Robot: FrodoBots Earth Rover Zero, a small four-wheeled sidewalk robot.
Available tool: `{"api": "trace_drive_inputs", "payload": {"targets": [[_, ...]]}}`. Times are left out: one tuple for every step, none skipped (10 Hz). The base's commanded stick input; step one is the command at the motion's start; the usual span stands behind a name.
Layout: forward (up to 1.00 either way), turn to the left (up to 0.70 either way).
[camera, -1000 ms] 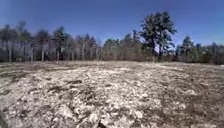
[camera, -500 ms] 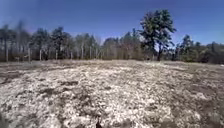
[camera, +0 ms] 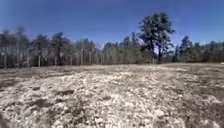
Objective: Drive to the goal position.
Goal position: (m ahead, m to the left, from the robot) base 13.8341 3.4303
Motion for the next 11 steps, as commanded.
{"api": "trace_drive_inputs", "payload": {"targets": [[0.7, 0.0], [0.7, 0.0], [0.7, 0.0], [0.7, 0.0], [0.7, 0.0], [0.7, 0.0], [0.7, 0.0], [0.7, 0.0], [0.7, 0.0], [0.7, 0.0], [0.7, 0.0]]}}
